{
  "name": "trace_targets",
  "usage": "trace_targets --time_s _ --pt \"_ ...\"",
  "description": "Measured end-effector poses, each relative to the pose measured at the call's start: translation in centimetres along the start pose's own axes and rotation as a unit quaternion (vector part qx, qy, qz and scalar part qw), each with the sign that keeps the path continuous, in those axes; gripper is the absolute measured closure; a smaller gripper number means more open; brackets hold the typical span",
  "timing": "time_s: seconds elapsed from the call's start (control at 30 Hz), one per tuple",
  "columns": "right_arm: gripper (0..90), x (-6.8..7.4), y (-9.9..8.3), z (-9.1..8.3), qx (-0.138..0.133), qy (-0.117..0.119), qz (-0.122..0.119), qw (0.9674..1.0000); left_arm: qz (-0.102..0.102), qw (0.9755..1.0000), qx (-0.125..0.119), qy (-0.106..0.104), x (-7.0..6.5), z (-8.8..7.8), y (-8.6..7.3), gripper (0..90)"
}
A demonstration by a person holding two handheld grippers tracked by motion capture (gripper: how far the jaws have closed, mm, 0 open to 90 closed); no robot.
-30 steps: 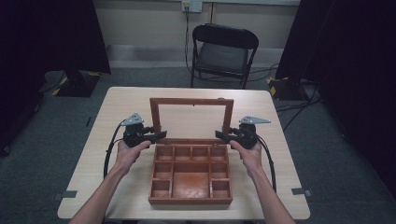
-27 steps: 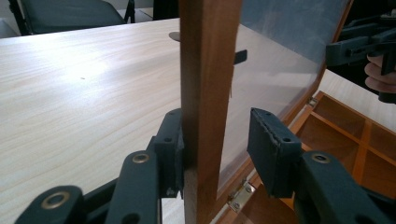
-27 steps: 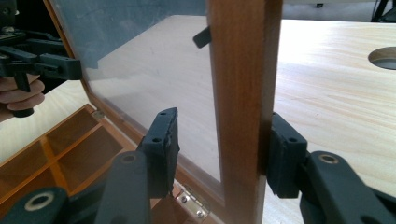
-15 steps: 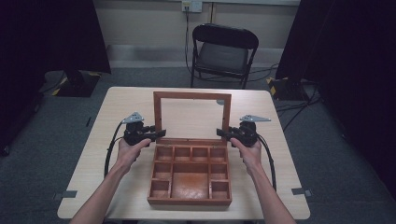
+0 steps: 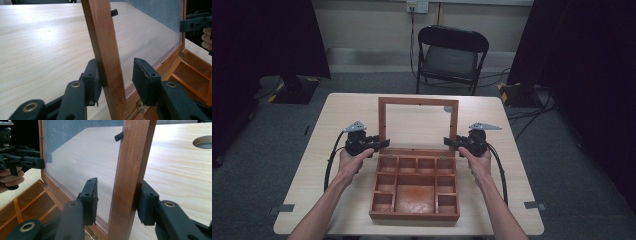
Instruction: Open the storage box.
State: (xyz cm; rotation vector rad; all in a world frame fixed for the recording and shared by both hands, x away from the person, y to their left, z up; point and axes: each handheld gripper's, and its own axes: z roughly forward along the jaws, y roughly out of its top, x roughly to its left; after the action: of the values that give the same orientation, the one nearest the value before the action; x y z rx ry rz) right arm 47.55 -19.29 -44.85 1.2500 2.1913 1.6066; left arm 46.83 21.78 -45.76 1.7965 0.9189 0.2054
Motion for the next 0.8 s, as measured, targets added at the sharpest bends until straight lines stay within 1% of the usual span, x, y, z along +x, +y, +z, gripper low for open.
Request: trace_targets --time_s 0.07,0.17,0.23,0.27,0.33,0.47,0.63,0.77,0.8 --pt "56.5 0.0 0.0 0.1 0.001 -0.001 0.001 1.0 -0.006 1.0 -0.002 -0.003 0.2 0.1 -0.1 59.1" --pt "56.0 -0.1 0.0 0.2 0.001 -0.002 0.003 1.0 -0.01 0.9999 -0.001 -0.002 0.2 0.2 -0.1 58.6" --pt "55.6 -0.3 0.0 0.3 0.002 0.0 0.005 1.0 -0.007 1.0 0.003 0.002 0.1 0.3 0.0 57.4" --pt "55.6 -0.3 0.0 0.3 0.003 0.001 0.007 1.0 -0.011 0.9999 0.001 0.002 0.0 0.3 0.0 56.7" --pt "55.3 -0.5 0.0 0.4 0.004 0.003 0.007 1.0 -0.008 0.9999 0.006 0.005 0.1 0.4 0.0 55.8" --pt "53.5 -0.5 -0.1 0.6 0.004 -0.001 0.009 1.0 -0.007 0.9999 0.01 0.009 0.0 0.6 0.0 53.4" --pt "51.9 -0.5 -0.2 0.9 0.003 -0.002 0.011 0.9999 -0.015 0.9998 0.01 0.006 0.1 0.7 0.0 53.3" --pt "50.9 -0.5 -0.2 1.0 0.003 -0.005 0.012 0.9999 -0.015 0.9998 0.014 0.003 0.3 0.7 0.0 53.3" --pt "50.5 -0.5 -0.2 1.0 0.004 -0.006 0.013 0.9999 -0.019 0.9997 0.013 0.001 0.4 0.8 0.0 53.6"
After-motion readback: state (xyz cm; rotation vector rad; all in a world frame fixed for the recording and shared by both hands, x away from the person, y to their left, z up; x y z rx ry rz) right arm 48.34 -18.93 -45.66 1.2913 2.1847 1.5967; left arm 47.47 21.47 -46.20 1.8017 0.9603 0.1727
